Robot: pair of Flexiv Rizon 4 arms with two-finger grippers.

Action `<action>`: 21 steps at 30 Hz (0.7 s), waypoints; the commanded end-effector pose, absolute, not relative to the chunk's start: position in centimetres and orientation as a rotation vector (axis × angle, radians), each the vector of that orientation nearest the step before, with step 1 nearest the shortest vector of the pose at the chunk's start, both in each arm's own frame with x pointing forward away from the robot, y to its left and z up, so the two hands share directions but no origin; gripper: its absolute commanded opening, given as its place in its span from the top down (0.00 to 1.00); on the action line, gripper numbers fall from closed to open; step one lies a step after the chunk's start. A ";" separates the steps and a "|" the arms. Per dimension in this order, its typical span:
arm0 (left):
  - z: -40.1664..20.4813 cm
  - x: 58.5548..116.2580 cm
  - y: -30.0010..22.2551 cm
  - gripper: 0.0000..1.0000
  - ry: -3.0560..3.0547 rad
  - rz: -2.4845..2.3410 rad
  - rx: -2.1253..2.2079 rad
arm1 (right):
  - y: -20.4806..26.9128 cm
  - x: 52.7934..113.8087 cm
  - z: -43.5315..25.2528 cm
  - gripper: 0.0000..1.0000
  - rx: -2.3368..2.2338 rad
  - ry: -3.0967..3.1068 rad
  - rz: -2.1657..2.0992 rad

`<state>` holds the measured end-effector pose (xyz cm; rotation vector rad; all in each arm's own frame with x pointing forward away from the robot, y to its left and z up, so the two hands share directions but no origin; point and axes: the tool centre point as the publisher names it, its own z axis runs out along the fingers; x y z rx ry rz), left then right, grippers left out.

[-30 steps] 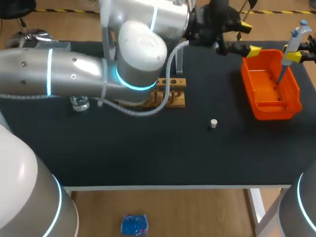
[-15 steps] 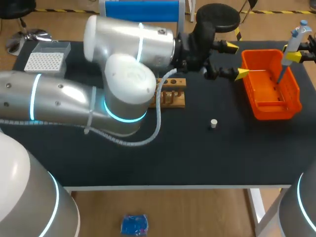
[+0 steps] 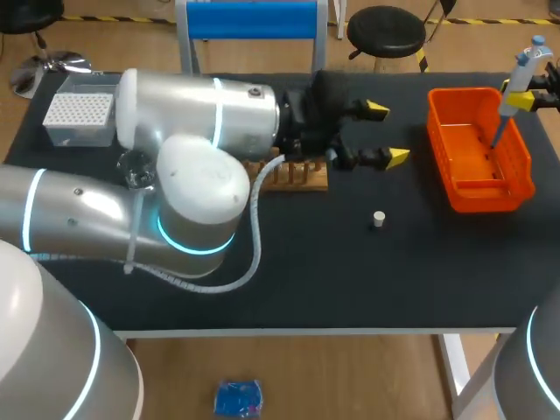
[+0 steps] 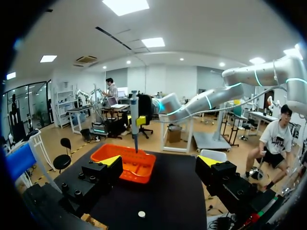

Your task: Invert the test tube, pick up the pipette, mount the tip to pipette, aspirate from beaker and dispense into the tube, eject the tip, return the pipette, and cap with the stopper.

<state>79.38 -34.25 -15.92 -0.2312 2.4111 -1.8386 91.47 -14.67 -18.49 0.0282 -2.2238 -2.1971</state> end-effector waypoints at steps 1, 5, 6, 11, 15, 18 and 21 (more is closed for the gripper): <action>-16.6 79.5 -32.1 0.00 2.072 -2.196 -0.187 | -14.7 91.5 -18.4 1.00 0.030 -2.226 -2.192; -17.1 80.0 -31.1 0.00 2.052 -2.209 -0.181 | -14.7 91.5 -18.4 1.00 0.030 -2.226 -2.192; -17.3 80.1 -30.8 0.00 2.041 -2.215 -0.182 | -14.7 91.5 -18.4 1.00 0.030 -2.226 -2.192; -17.8 80.4 -29.4 0.00 1.986 -2.232 -0.182 | -14.7 91.5 -18.4 1.00 0.030 -2.226 -2.192; -18.0 80.7 -28.5 0.00 1.967 -2.234 -0.175 | -14.7 91.5 -18.4 1.00 0.030 -2.226 -2.192; -17.9 80.8 -27.8 0.00 1.955 -2.233 -0.174 | -14.7 91.5 -18.4 1.00 0.030 -2.226 -2.192; -17.6 80.8 -27.2 0.00 1.943 -2.228 -0.175 | -14.7 91.5 -18.4 1.00 0.030 -2.226 -2.192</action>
